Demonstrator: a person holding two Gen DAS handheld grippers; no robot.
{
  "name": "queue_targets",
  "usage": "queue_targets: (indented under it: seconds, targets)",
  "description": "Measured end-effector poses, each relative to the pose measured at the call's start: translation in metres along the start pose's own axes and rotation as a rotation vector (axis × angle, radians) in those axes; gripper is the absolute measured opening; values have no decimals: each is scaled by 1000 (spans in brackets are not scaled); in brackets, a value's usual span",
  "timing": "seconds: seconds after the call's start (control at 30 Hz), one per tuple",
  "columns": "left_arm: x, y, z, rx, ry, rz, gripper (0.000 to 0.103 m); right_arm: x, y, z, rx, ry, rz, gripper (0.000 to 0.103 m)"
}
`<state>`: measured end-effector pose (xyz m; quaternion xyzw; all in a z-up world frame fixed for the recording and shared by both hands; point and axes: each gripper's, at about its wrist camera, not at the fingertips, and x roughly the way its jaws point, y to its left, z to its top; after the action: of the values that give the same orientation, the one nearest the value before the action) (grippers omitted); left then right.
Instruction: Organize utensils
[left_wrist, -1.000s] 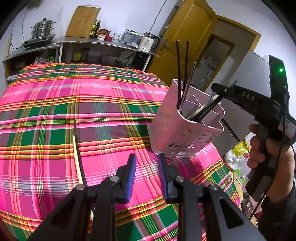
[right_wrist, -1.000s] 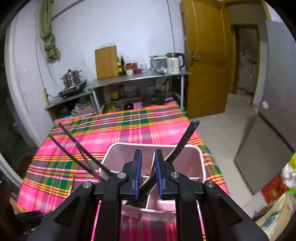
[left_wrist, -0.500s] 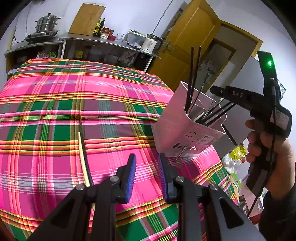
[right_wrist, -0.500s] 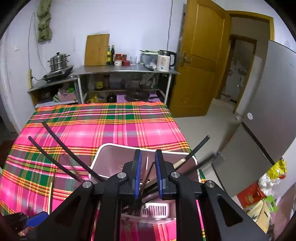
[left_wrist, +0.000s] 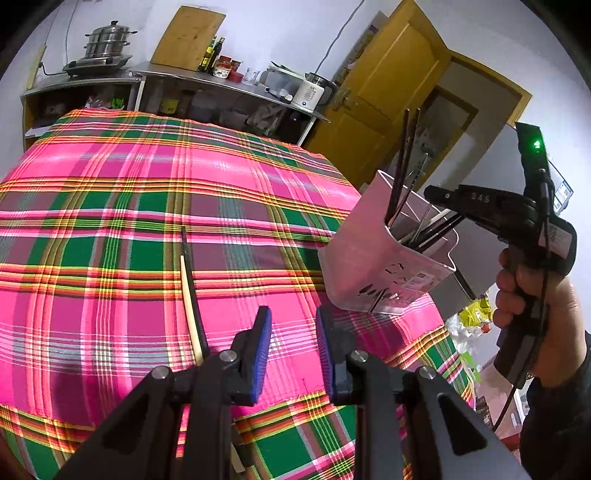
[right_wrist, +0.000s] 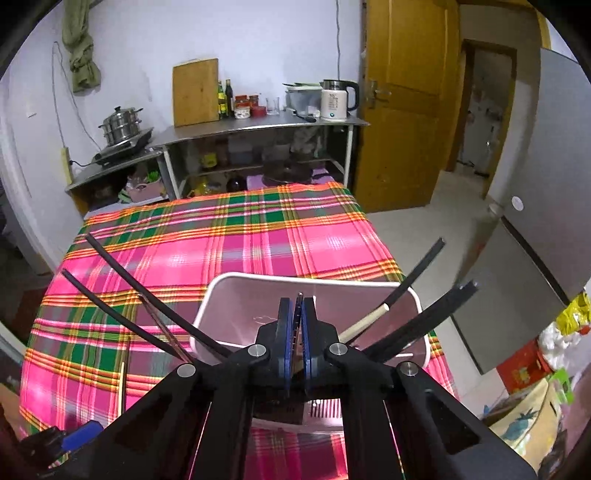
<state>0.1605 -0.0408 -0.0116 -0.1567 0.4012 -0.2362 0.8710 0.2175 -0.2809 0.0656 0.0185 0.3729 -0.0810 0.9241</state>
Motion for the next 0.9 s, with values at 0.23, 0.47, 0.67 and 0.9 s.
queue_targets:
  seconds: [0.23,0.47,0.67,0.9]
  targets:
    - [-1,-2,-1,6,2,-2,26,-22,0,14,3,-82,32,4]
    - [-1,-6,-2,10,6,-1,26,-33,0,16,-5,-115,45,4]
    - [-3,-8,-4,19,10,11,26,-23,-9,2,24,-52,76,4]
    - [-10,-12,-6,26,5,28,26,-46,-10,3,17,-118,104,9]
